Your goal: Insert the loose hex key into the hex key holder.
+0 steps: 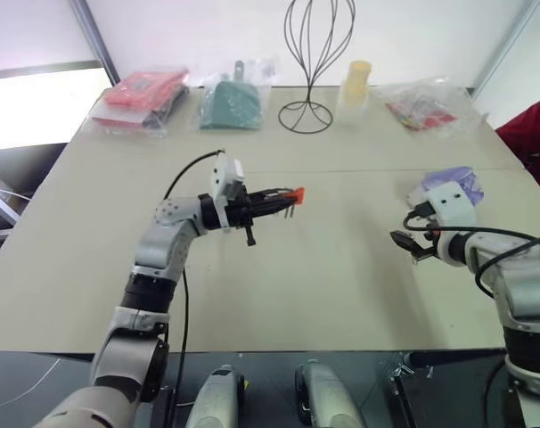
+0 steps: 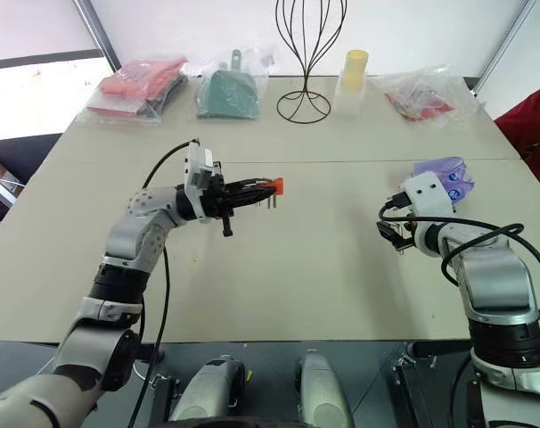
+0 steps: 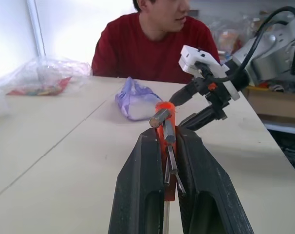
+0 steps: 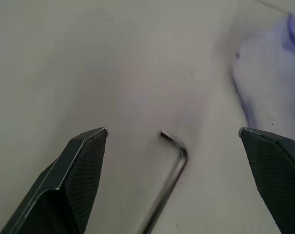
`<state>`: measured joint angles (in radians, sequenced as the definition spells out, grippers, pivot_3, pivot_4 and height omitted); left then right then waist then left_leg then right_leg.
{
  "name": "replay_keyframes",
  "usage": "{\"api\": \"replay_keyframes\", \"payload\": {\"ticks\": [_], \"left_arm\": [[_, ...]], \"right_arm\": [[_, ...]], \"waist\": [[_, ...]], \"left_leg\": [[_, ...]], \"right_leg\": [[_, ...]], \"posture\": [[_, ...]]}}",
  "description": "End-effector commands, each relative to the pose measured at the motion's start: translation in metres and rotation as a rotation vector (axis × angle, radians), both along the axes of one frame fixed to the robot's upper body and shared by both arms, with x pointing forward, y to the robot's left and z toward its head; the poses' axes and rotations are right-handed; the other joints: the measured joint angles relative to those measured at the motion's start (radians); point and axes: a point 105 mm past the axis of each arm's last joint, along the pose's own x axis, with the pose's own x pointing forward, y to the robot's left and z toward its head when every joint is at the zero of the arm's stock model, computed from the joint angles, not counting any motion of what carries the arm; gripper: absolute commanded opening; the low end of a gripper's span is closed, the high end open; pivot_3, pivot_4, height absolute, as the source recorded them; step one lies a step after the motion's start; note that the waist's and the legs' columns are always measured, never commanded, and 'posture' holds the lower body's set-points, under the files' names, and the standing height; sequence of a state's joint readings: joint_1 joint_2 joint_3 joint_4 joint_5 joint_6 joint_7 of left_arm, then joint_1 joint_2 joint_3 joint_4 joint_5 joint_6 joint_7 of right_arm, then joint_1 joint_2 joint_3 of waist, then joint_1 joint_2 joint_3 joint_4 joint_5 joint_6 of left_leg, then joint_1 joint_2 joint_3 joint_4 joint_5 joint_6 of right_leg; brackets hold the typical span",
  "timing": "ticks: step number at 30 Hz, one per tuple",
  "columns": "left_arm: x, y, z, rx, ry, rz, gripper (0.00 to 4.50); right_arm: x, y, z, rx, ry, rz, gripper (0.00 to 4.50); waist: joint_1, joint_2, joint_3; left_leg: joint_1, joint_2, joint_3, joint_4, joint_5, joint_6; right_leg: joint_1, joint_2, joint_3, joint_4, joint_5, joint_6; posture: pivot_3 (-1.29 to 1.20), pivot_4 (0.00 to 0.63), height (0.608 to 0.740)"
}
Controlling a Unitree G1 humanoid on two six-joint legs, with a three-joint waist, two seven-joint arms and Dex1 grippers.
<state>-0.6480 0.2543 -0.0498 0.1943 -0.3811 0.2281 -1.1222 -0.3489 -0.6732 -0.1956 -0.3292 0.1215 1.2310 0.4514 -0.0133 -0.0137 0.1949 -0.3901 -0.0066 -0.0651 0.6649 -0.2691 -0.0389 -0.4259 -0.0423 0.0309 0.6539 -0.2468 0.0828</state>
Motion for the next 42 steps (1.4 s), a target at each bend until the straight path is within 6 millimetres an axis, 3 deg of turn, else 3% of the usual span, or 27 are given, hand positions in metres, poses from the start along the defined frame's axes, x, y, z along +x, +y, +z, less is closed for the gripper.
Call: {"api": "replay_keyframes", "payload": {"ticks": [1,9,12,19,24,27,30,32,36,42], "left_arm": [[-0.006,-0.003,0.008,-0.018,-0.041,0.002,0.0],[-0.003,-0.005,0.005,-0.023,-0.038,0.024,0.0],[-0.001,-0.006,0.004,-0.025,-0.043,0.036,0.0],[0.001,-0.005,0.0,-0.017,-0.047,0.061,0.0],[0.001,-0.001,-0.001,-0.011,-0.04,0.072,0.0],[0.0,0.003,-0.004,0.003,-0.019,0.064,0.0],[-0.001,0.008,-0.007,0.027,0.012,0.031,0.0],[-0.002,0.013,-0.009,0.056,0.04,-0.006,0.0],[0.007,0.017,-0.001,0.094,0.069,-0.07,0.0],[0.021,0.005,0.032,0.037,0.067,-0.15,0.0]], "right_arm": [[-0.003,-0.008,0.008,0.058,-0.044,-0.103,4.47],[-0.009,-0.004,-0.016,0.141,0.017,-0.173,4.47],[-0.008,-0.001,-0.03,0.183,0.048,-0.196,3.62],[-0.004,-0.002,-0.047,0.193,0.074,-0.205,0.04],[-0.003,-0.005,-0.045,0.192,0.062,-0.191,0.04],[0.006,0.001,-0.023,0.209,-0.038,-0.132,0.04],[0.025,0.022,0.026,0.292,-0.271,-0.005,0.04],[0.029,0.05,0.063,0.345,-0.413,0.173,0.04],[0.015,0.112,0.122,0.553,-0.637,0.472,0.04],[0.001,0.16,0.149,0.801,-0.748,0.622,0.04]], "waist": [[0.0,0.0,0.0],[0.0,0.0,0.0],[0.0,0.0,0.0],[0.0,-0.002,-0.002],[-0.001,-0.002,-0.002],[-0.001,-0.002,-0.002],[-0.005,0.0,-0.001],[-0.011,0.001,0.0],[-0.015,0.001,0.0],[0.001,0.001,0.0]], "left_leg": [[0.0,0.0,0.0,0.0,0.0,0.0],[0.0,0.0,0.0,0.0,0.0,0.0],[0.0,0.0,0.0,0.0,0.0,0.0],[0.001,-0.001,0.0,0.0,0.0,0.0],[0.004,-0.001,0.0,0.0,0.0,0.0],[0.004,-0.001,0.0,0.0,0.0,0.0],[0.003,-0.001,0.0,0.0,0.0,0.0],[0.002,0.0,0.001,0.0,0.0,0.0],[0.002,0.002,-0.001,-0.002,0.0,0.0],[-0.001,0.002,-0.006,-0.002,0.0,0.0]], "right_leg": [[0.0,0.0,0.0,0.0,0.0,0.0],[0.0,0.0,0.0,0.0,0.0,0.0],[0.0,0.0,0.0,0.0,0.0,0.0],[0.002,0.0,0.0,0.0,0.001,0.001],[0.006,0.0,0.0,-0.003,0.001,0.001],[0.007,0.0,0.0,-0.004,0.001,0.001],[0.006,0.0,0.0,-0.004,0.001,0.002],[0.004,0.0,0.0,-0.004,0.001,0.002],[0.002,0.004,0.0,-0.003,0.001,0.002],[0.002,0.006,-0.003,-0.004,0.001,0.001]], "posture": [[0.0,0.15,0.74],[0.0,0.15,0.74],[0.0,0.15,0.74],[0.0,0.15,0.74],[0.0,0.15,0.74],[0.0,0.15,0.74],[0.0,0.15,0.74],[0.0,0.15,0.74],[0.0,0.15,0.74],[0.0,0.15,0.74]]}}
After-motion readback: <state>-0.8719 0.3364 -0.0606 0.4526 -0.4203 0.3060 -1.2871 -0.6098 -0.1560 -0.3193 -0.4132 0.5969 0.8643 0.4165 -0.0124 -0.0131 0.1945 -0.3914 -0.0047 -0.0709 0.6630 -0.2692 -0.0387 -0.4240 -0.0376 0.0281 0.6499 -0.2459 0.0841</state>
